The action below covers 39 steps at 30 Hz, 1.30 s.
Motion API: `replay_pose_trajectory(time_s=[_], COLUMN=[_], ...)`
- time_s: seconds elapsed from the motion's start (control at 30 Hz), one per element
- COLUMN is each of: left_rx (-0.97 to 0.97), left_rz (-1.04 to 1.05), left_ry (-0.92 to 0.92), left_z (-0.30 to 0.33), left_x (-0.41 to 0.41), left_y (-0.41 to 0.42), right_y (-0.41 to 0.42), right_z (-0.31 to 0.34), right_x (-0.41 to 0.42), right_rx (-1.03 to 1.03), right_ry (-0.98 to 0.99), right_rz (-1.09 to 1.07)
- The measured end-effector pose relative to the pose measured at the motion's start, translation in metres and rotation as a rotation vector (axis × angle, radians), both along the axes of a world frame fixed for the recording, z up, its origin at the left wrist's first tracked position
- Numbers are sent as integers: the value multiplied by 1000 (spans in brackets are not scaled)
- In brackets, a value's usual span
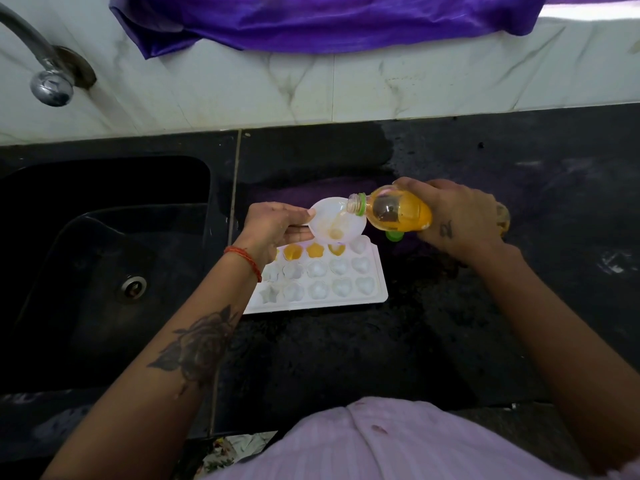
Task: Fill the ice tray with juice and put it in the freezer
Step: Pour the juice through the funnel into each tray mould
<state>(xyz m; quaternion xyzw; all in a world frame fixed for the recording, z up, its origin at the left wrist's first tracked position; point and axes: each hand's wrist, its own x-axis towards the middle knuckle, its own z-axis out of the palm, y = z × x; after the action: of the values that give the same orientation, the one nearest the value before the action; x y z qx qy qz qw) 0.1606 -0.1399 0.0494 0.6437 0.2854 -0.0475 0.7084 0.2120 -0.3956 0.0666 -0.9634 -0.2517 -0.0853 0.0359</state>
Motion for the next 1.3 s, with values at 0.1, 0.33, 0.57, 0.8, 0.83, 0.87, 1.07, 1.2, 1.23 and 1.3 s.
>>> replay_pose_trajectory(time_s=[0.1, 0.33, 0.57, 0.8, 0.83, 0.87, 1.07, 1.2, 1.23, 1.3], left_rx=[-43, -77, -82, -49, -48, -49, -38, -38, -40, -42], left_rz=[6, -13, -35, -56, -57, -58, -57, -53, -51, -47], left_ry=[-16, -28, -29, -21, -21, -23, -13, -16, -14, -13], left_z=[3, 7, 2, -2, -2, -1, 0, 1, 1, 2], left_x=[-1, 4, 10, 14, 14, 14, 13, 13, 12, 12], left_y=[0, -12, -26, -34, -34, -34, -35, -34, -34, -34], right_y=[-1, -14, -27, -33, -34, -35, -36, -35, -35, -35], right_z=[3, 4, 1, 1, 1, 1, 1, 1, 1, 0], right_x=[-3, -10, -9, -8, -8, -8, -5, -5, -5, -4], right_rx=[80, 108, 20, -53, -59, -64, -83, -83, -81, -61], right_ry=[56, 48, -52, -67, -70, -73, -69, -69, -71, -67], right_rz=[-16, -27, -56, -67, -67, -68, -56, -48, -49, -48])
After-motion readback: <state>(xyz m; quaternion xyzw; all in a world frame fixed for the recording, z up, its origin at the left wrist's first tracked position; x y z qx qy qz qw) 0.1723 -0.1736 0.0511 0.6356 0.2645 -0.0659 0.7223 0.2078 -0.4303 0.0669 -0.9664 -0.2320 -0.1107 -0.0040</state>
